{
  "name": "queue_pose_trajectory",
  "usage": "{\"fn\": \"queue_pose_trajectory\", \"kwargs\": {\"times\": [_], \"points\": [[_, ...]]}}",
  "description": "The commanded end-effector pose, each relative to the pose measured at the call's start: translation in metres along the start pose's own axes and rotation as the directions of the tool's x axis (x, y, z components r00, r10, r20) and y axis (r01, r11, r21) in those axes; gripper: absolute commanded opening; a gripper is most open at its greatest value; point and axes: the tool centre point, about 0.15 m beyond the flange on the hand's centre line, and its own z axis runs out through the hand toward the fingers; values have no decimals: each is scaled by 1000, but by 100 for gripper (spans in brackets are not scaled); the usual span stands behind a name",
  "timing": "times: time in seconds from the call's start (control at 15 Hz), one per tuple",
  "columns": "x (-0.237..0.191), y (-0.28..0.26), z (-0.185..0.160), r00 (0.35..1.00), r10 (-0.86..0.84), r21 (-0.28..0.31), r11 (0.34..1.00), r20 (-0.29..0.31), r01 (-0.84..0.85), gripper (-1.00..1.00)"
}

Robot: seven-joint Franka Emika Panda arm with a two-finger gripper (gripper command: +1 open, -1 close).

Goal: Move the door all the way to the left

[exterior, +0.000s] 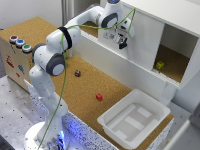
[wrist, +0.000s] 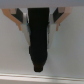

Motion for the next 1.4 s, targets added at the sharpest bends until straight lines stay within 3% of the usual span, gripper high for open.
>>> {"fn": "queue_pose_trajectory", "kwargs": {"times": [0.0, 0.4, 1.33], "points": [[6, -63, 55, 997, 34, -146, 988, -69, -44, -100], [15, -117, 61, 997, 72, -161, 984, -41, -77, -100], [53, -220, 63, 998, 29, -90, 995, -56, -34, -100]]}}
